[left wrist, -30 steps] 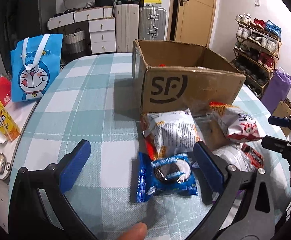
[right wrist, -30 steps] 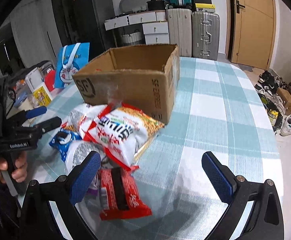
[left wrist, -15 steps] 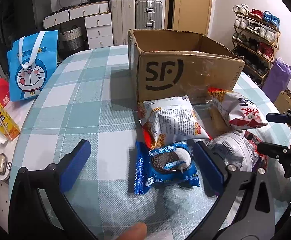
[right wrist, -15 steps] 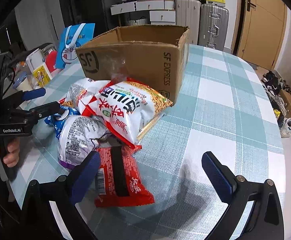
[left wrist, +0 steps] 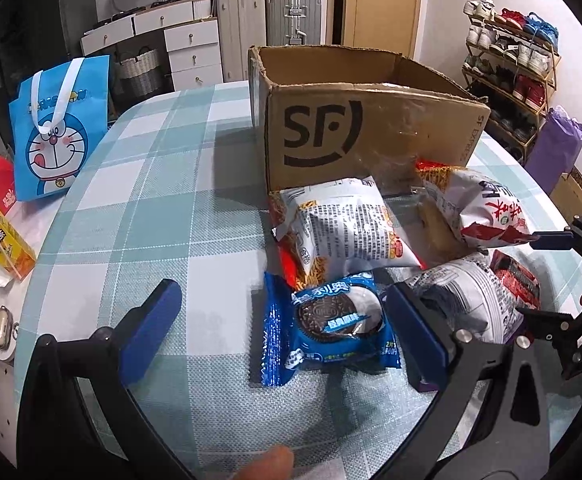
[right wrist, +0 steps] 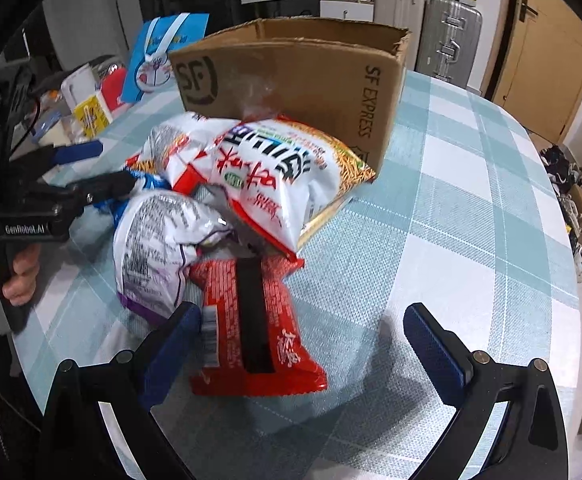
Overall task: Organize snacks
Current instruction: 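Move both open tools back toward the remaining packets on the table, then grasp the blue Oreo pack with the left tool while the right tool grasps the red wafer pack, then carry both packs into the cardboard box and open both tools to release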
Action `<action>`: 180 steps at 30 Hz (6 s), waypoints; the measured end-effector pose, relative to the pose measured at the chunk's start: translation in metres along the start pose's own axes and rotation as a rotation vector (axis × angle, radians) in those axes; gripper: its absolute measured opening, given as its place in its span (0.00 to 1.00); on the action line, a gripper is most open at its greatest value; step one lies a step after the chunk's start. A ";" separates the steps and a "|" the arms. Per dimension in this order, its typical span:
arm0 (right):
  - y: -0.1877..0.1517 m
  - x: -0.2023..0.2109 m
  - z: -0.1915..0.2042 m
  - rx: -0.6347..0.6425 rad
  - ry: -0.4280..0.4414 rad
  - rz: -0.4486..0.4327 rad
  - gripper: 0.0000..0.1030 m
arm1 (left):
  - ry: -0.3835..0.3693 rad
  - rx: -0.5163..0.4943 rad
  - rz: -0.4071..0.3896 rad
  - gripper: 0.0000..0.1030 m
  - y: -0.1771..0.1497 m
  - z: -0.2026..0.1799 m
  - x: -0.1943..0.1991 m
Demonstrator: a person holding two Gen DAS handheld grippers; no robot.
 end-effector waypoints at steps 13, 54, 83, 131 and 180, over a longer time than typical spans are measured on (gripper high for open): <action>-0.005 -0.003 -0.018 -0.031 -0.033 0.019 1.00 | -0.017 0.001 0.029 0.99 -0.003 0.000 -0.007; -0.015 0.024 -0.009 0.073 0.010 -0.039 0.45 | -0.091 -0.036 0.122 0.70 -0.016 -0.018 -0.029; -0.007 0.065 -0.055 -0.075 0.001 -0.201 0.45 | -0.132 -0.018 -0.057 0.43 0.005 -0.013 0.041; 0.126 0.106 -0.056 -0.214 0.118 -0.429 0.45 | -0.130 0.056 -0.219 0.43 0.152 -0.008 0.061; 0.208 0.025 -0.057 -0.190 0.191 -0.299 0.46 | -0.080 0.033 -0.112 0.44 0.211 -0.033 -0.048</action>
Point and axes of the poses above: each gripper's, at about its wrist camera, not at the fingertips, and x roughly against the way its jaws point, z to its left, y to its top, the point moved 8 cm from there along -x, roughly the way its jaws point, and after that the axes turned 11 degrees about z, right-handed, at the moved point
